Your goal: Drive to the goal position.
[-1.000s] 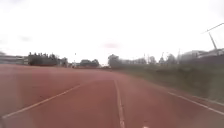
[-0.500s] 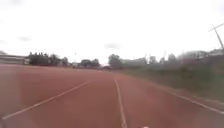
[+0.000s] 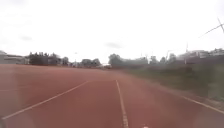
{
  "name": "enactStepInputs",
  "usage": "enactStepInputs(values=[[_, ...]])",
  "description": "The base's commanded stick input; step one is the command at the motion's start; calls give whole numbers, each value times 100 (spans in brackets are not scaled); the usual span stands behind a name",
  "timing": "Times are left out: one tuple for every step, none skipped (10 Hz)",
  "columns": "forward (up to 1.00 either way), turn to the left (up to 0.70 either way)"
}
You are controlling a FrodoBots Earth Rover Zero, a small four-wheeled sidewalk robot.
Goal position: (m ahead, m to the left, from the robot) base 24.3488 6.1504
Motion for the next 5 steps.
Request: enactStepInputs(values=[[70,0],[70,0],[70,0],[70,0],[70,0]])
